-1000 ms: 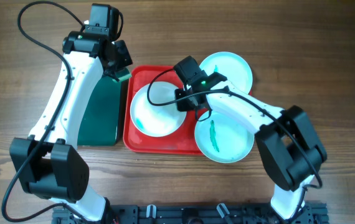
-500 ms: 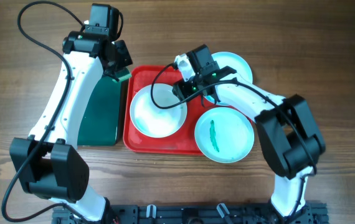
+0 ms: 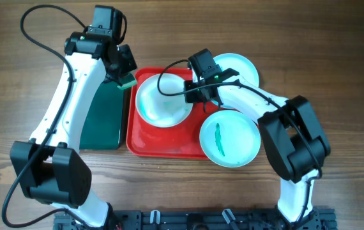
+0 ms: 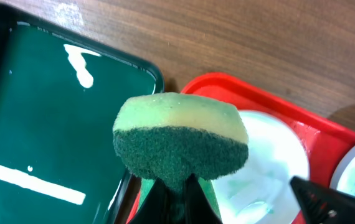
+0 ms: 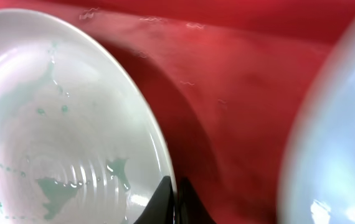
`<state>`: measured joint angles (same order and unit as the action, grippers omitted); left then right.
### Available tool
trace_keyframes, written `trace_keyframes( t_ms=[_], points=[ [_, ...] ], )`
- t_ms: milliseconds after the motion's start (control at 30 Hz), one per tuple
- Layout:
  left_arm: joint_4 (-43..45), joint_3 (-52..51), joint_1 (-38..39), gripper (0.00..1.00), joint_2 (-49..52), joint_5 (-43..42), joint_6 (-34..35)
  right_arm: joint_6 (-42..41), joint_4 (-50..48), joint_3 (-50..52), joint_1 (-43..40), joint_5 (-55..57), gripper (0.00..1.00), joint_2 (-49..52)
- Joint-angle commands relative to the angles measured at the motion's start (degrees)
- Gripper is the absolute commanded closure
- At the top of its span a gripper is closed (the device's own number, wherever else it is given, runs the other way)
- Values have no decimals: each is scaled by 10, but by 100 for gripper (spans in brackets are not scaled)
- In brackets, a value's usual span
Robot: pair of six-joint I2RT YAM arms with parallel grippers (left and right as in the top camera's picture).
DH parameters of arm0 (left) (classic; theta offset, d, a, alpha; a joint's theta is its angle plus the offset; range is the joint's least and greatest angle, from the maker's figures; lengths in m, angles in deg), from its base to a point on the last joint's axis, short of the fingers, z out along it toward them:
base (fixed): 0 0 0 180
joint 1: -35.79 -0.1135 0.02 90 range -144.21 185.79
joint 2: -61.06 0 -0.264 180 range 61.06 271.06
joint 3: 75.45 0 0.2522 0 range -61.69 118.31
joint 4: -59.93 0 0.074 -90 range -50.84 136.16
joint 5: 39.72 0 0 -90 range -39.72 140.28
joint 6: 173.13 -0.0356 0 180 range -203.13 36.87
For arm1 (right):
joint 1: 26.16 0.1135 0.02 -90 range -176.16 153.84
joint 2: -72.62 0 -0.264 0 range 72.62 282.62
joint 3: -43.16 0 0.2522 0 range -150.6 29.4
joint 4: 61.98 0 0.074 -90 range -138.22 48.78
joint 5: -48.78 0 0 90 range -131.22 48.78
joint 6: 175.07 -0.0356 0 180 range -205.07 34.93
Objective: Clean dirty plates on tray and stack at the side
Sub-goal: 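Scrub the left plate again with the sponge in the left gripper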
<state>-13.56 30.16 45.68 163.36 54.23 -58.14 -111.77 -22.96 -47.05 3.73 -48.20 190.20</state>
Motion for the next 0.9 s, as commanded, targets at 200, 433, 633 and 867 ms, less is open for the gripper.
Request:
trace_keyframes(
  t_ms=[200,433,633,867],
  points=[
    [43,-78,58,96,37,-11,10,-122,22,3,24,122,96,-31],
    [212,-196,64,96,38,-33,-42,-93,18,4,24,104,96,-29],
    [349,-288,80,96,38,-50,-99,-93,14,4,24,99,96,-28],
    [351,-300,109,96,38,-185,-156,-86,14,4,24,99,96,-28]
  ],
)
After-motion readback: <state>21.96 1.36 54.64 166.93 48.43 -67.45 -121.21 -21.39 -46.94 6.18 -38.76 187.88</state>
